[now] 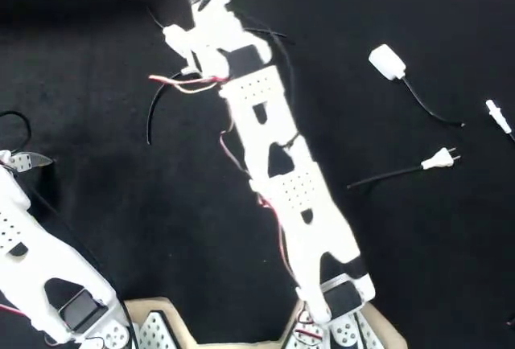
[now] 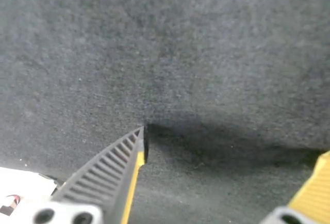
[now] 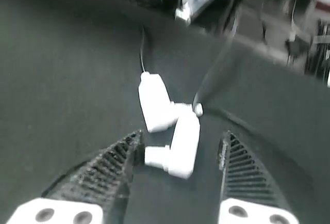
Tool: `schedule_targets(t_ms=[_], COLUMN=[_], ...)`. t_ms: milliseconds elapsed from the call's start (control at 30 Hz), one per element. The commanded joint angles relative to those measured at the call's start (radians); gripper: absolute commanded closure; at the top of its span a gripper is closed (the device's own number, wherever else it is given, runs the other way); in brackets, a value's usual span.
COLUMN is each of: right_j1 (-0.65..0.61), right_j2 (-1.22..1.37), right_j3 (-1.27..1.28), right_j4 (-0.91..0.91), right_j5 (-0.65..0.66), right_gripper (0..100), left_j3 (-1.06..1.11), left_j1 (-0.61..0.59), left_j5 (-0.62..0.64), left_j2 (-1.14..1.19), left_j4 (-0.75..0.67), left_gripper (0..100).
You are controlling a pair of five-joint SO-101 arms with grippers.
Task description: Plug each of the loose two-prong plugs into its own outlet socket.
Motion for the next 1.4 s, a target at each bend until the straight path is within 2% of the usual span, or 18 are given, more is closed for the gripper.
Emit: schedule_targets(t_ms=[0,133,167,300,700,767,900,1033,1200,1367], right_j1=[0.017,0.061,0.081,0.218,0.586,0.657,0.760,0.822,0.795,0.764], right_j2=[-0.137,-0.216,-0.228,-0.272,-0.572,-0.593,-0.562,-0.483,-0.355,-0.260], right_j3=[-0.082,-0.081,-0.079,0.018,0.228,0.239,0.288,0.349,0.355,0.320], right_j4=[0.190,0.491,0.517,0.509,0.508,0.493,0.408,0.296,0.209,0.219], right_j5=[-0.014,-0.014,-0.021,-0.018,0.000,0.091,0.361,0.509,0.773,1.059], right_gripper=[76.9,76.9,76.9,76.8,76.9,76.9,76.7,76.6,76.5,76.4], left_j3=[-0.018,-0.018,-0.018,-0.018,-0.015,-0.015,-0.015,-0.015,-0.015,-0.013], left_j1=[0.041,0.042,0.042,0.042,0.042,0.042,0.041,0.041,0.041,0.041], left_j5=[0.008,0.014,0.031,0.081,0.084,0.084,0.084,0.084,0.084,0.084], left_j2=[0.000,0.000,0.000,0.000,0.000,0.000,0.000,0.000,0.000,0.000], left_j4=[0.005,0.005,0.005,0.005,0.005,0.005,0.005,0.005,0.005,0.005], left_gripper=[53,53,53,53,53,53,53,53,53,53])
